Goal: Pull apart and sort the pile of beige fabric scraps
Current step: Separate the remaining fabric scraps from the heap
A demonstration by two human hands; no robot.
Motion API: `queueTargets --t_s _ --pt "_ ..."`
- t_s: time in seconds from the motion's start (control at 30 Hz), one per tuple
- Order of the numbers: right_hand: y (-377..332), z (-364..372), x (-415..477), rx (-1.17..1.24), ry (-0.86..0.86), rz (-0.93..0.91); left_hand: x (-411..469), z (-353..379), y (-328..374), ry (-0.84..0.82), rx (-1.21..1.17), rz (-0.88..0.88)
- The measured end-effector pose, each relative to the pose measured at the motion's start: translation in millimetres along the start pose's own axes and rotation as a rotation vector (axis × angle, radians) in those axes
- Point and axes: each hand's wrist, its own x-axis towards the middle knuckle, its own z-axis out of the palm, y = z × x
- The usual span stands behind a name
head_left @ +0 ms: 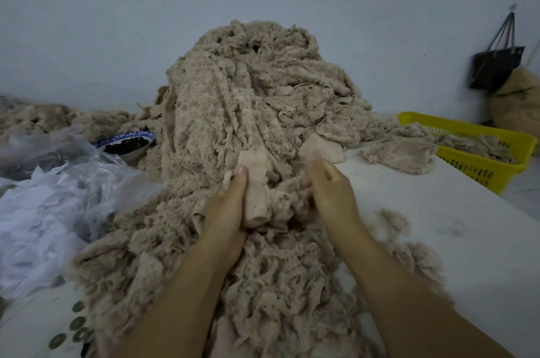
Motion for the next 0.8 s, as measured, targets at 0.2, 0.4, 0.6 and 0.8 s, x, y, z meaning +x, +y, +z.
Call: queueTargets --t_s 0.2,0.4,0.6,0.8 --pt "8.2 12.8 -10.4 -0.471 -0.48 -0.232 5.0 -2.3 1.1 0.122 0.05 0.092" --pt "3.9 8.0 -5.7 -0.482 -0.224 -0.167 10.9 -6.0 3.7 0.442 0.116 0.227" --pt "4.4 14.3 -4.1 -0.544 -0.112 -0.107 15.4 -6.0 10.9 0.426 -0.21 0.059" --pt "15.1 -13.1 14.3 -0.439 0.133 0.135 18.0 -17.1 21.2 0.335 -0.476 -0.08"
